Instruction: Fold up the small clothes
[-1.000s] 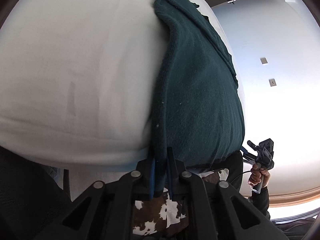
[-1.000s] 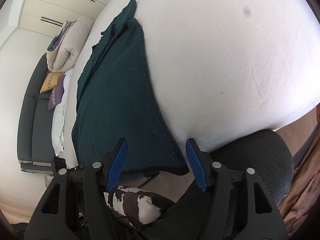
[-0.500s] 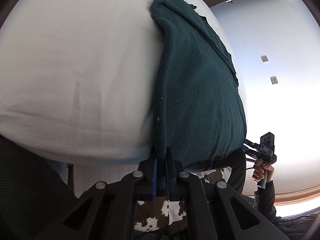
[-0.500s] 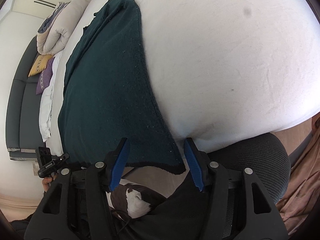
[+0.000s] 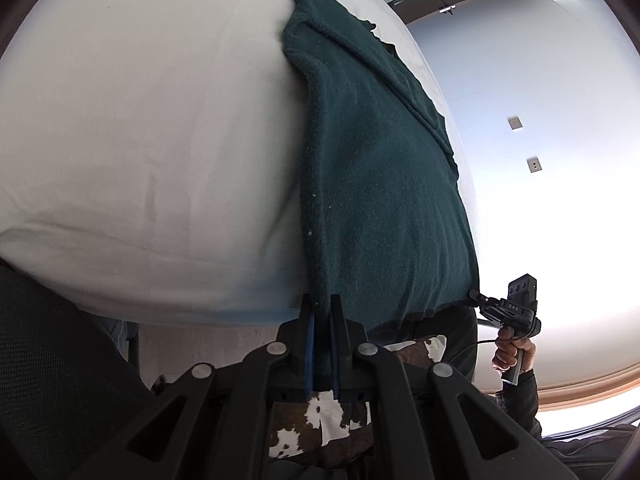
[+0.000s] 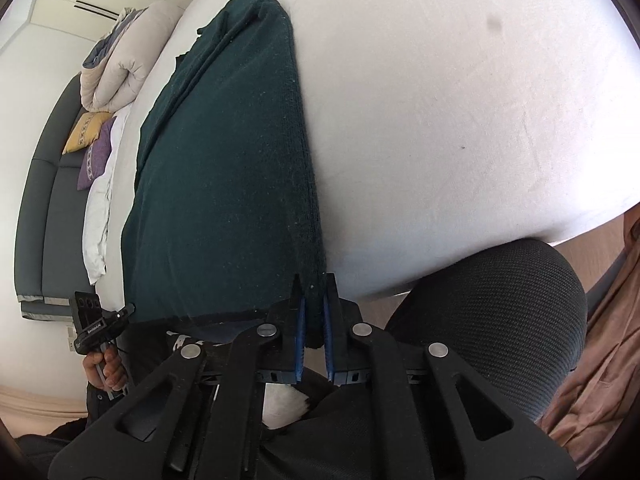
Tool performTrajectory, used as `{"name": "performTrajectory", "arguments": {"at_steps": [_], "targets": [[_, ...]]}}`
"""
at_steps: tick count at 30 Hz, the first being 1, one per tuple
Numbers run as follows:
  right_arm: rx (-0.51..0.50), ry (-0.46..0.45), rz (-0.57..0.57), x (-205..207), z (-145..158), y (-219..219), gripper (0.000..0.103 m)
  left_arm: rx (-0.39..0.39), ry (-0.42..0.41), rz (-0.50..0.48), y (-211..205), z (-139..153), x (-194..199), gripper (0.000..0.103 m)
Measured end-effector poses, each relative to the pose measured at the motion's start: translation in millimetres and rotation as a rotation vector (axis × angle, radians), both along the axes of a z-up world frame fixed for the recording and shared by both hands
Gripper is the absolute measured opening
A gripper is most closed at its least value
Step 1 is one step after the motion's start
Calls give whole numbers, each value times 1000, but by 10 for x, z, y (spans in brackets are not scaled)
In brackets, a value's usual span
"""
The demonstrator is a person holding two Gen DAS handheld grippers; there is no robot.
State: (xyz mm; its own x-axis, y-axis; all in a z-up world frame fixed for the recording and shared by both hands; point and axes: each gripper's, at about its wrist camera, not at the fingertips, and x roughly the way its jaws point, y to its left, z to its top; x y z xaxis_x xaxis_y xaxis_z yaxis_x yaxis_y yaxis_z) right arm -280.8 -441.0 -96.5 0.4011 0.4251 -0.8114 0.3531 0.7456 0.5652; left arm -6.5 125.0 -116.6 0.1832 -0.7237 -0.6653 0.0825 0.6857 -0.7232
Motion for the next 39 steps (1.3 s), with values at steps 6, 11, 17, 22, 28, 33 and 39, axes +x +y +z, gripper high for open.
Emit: {"name": "performTrajectory", "arguments": {"at_steps": [6, 11, 17, 22, 28, 33, 39], "targets": [[78, -112, 8, 99, 262, 57, 6, -129, -26, 56, 59, 167, 7, 6], [108, -143, 10, 356, 366, 125, 6, -228, -69, 103, 94, 353, 73, 6], [179, -250, -42, 670, 612, 113, 6, -305, -115, 167, 133, 551, 265, 6], [183, -322, -41, 1026, 886, 104, 6, -343, -165, 214, 167, 731, 539, 5], [143, -363, -54, 1771, 1130, 83, 6, -357, -215, 255, 148, 903, 1042, 6], [131, -353, -122, 2491, 1131, -127, 6, -332, -230, 296, 120, 976, 1585, 6], [140, -346, -207, 3252, 1008, -392, 6, -315, -216, 351, 89, 916, 2273, 6]]}}
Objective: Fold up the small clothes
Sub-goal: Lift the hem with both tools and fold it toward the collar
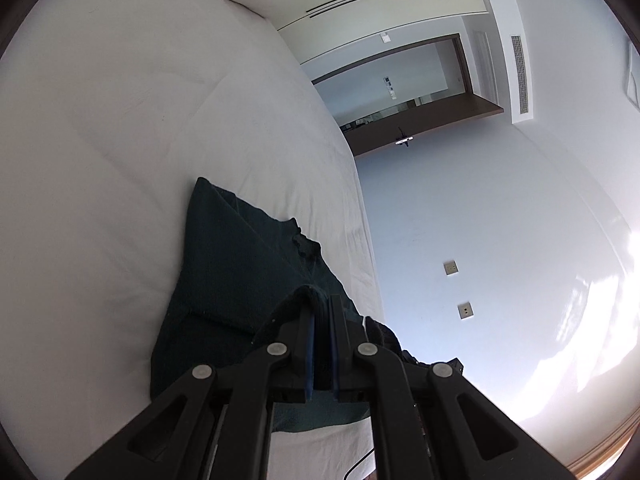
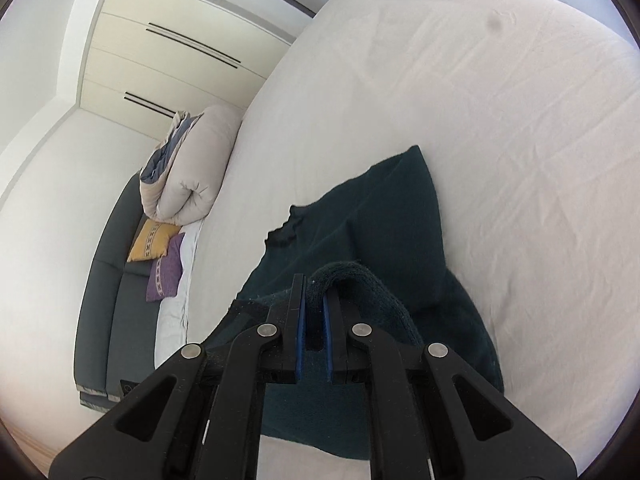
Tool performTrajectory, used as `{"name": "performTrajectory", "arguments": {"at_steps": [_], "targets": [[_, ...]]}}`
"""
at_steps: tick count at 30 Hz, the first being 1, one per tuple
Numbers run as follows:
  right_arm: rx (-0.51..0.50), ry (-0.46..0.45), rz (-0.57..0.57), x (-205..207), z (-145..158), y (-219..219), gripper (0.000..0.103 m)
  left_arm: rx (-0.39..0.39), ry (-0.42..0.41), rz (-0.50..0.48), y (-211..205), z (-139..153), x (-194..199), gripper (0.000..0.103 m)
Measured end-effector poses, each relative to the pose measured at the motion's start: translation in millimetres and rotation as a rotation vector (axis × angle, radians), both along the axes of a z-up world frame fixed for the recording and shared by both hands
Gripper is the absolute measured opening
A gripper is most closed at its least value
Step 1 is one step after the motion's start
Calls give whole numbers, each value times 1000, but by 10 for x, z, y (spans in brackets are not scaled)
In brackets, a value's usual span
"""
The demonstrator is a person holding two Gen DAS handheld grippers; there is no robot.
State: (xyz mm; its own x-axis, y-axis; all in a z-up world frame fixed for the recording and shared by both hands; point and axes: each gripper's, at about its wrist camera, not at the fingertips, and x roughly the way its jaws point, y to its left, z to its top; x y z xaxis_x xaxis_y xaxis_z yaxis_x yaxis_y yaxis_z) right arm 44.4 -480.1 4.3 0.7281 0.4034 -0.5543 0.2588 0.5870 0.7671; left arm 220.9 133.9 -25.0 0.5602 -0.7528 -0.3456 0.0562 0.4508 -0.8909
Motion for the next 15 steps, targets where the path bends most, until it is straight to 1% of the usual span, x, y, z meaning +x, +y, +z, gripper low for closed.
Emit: {"name": "performTrajectory", "arguments": {"at_steps": [4, 8, 11, 13, 14, 15], "targets": [[0, 10, -49, 418, -110, -142, 6, -11, 45, 24, -27, -152, 461, 6], [-11, 43, -102, 819, -282, -331, 6, 2, 91, 54, -52, -292, 897, 6], [14, 79, -140, 1109, -492, -480, 6, 25, 125, 73, -92, -426, 1176, 6], [18, 114, -172, 1281, -657, -544, 6, 32, 162, 86, -116, -586, 1353, 6], [26, 126, -190, 1339, -741, -597, 7, 50, 189, 110, -103, -674, 1428, 7], [47, 147, -206, 1417, -834, -638, 8, 50, 217, 143, -62, -764, 1474, 8]]}}
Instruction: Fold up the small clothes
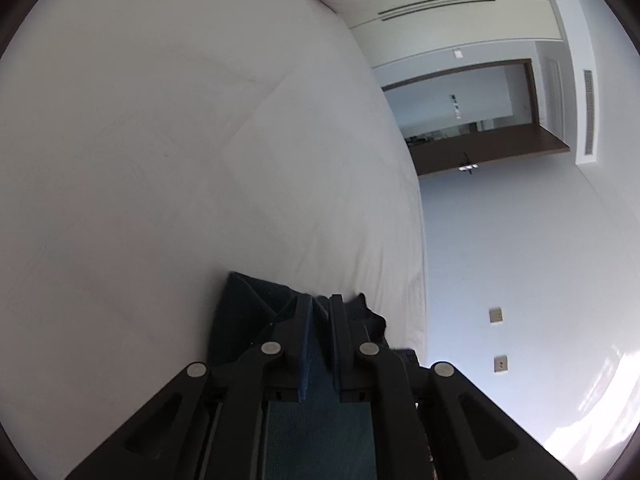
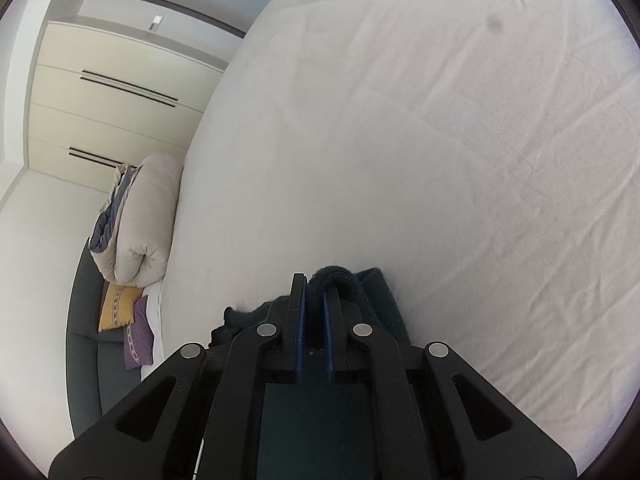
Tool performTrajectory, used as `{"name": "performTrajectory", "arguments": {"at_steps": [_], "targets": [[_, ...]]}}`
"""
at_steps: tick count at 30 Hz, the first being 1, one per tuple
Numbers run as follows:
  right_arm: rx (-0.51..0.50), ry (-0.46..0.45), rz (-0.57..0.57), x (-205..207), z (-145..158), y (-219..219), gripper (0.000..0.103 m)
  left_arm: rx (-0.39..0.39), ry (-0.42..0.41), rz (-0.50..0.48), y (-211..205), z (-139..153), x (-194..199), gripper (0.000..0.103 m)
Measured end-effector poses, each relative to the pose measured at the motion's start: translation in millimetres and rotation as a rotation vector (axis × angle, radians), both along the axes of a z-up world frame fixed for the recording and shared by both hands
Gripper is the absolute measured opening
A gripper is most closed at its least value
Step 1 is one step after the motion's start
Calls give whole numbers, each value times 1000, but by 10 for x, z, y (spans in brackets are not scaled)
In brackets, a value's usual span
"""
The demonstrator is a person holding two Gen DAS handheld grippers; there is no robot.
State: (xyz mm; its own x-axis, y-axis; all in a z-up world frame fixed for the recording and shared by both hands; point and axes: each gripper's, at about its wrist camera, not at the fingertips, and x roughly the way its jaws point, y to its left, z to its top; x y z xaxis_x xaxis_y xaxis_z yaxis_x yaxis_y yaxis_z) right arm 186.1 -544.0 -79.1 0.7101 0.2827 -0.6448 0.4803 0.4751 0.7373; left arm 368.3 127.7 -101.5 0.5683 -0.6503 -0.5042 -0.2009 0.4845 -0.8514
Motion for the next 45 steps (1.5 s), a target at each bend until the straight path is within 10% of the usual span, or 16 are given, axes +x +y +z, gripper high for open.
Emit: {"name": "performTrajectory", "arguments": {"at_steps": [2, 4, 6, 19, 22, 28, 36, 45], "targets": [[35, 10, -30, 109, -123, -26, 25, -57, 27, 34, 89, -140, 17, 41], [-6, -32, -69, 126, -94, -29, 85, -62, 18, 63, 163, -174, -91, 56], [-81, -34, -100, 121, -31, -15, 92, 20, 2, 15, 115, -132, -203, 56], [-414, 34, 188, -333, 178, 631, 75, 454, -105, -238, -544, -139, -1037, 56], [-424, 52, 204, -399, 115, 721, 75, 424, -85, -246, -536, -241, -1117, 56], [-440, 99, 280, -913, -20, 985, 48, 465, -96, -234, -505, -184, -1290, 18], [-577, 126, 344, -886, 1, 1363, 11, 533, -175, -194, -519, 25, -1503, 10], [-590, 106, 314, -1192, 153, 1169, 6, 566, -176, -183, -439, -55, -1757, 5]]}}
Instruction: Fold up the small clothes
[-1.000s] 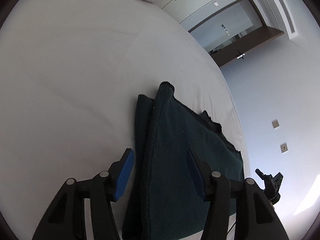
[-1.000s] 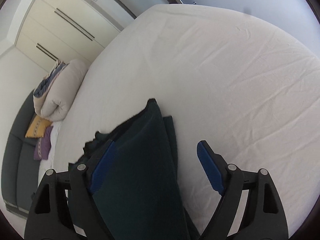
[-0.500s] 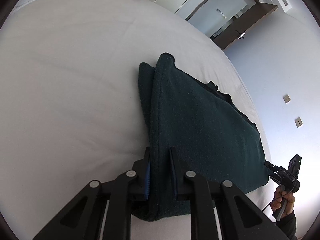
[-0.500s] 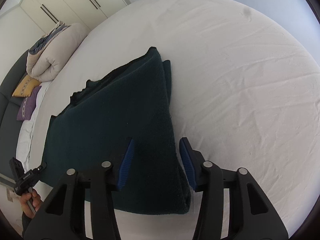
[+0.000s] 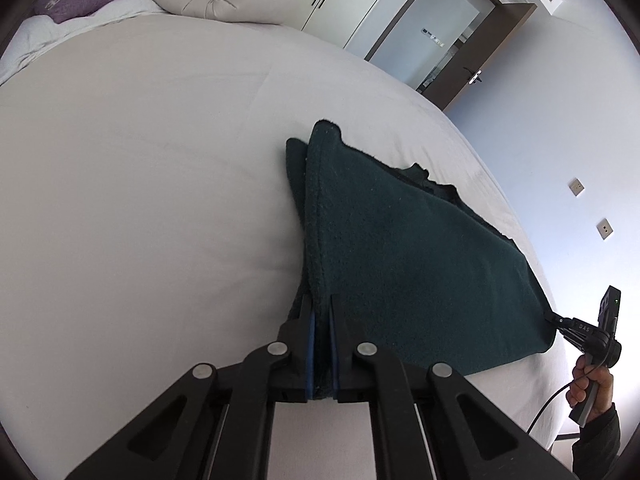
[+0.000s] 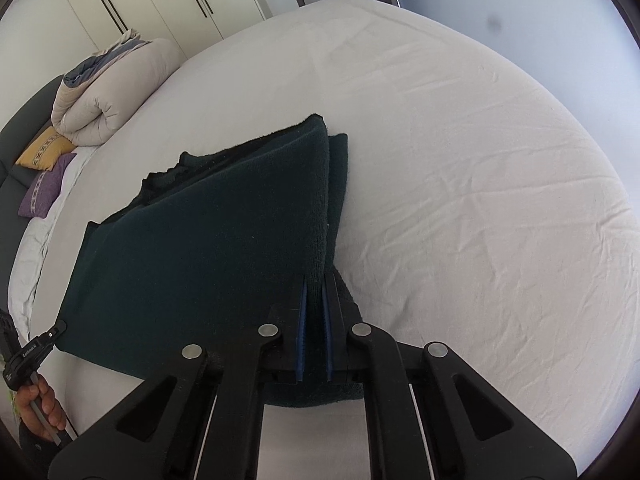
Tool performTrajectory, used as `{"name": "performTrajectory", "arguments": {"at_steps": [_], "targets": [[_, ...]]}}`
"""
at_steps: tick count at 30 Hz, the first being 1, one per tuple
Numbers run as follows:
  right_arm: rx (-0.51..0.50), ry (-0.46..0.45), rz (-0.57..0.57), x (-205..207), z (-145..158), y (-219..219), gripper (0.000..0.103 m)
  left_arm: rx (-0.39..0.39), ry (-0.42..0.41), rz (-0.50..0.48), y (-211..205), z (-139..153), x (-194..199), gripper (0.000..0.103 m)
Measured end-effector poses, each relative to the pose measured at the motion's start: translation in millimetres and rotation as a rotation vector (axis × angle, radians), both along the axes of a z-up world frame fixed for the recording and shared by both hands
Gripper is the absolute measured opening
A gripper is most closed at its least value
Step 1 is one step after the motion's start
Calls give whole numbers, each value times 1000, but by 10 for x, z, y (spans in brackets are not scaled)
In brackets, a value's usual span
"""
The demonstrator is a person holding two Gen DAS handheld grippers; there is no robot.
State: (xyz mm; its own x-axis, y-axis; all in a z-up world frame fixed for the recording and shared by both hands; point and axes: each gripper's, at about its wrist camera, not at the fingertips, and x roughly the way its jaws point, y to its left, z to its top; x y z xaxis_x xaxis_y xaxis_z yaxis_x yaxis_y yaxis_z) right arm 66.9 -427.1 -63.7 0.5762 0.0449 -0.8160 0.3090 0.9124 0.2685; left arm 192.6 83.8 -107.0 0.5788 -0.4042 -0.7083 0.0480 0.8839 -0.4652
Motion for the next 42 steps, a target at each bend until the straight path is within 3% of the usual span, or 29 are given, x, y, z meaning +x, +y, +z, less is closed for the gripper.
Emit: {"name": "performTrajectory", "arguments": {"at_steps": [5, 8, 11, 20, 24, 38, 42], "targets": [[102, 27, -78, -116, -223, -211, 6, -52, 34, 38, 127, -227, -181, 5], [86, -5, -80, -218, -127, -167, 5, -49, 30, 38, 152, -241, -221, 5], [87, 42, -97, -240, -270, -221, 5, -57, 29, 40, 158, -261, -227, 6], [98, 44, -107, -405, -371, -243, 5, -64, 24, 30, 183, -292, -293, 6], [41, 54, -97, -428, -320, -145, 5, -68, 19, 33, 193, -300, -305, 6], [131, 39, -160, -613, -434, -347, 5, -88, 26, 33, 236, -316, -302, 6], [180, -18, -173, -686, -392, -340, 6, -85, 24, 25, 257, -351, -290, 10]]}}
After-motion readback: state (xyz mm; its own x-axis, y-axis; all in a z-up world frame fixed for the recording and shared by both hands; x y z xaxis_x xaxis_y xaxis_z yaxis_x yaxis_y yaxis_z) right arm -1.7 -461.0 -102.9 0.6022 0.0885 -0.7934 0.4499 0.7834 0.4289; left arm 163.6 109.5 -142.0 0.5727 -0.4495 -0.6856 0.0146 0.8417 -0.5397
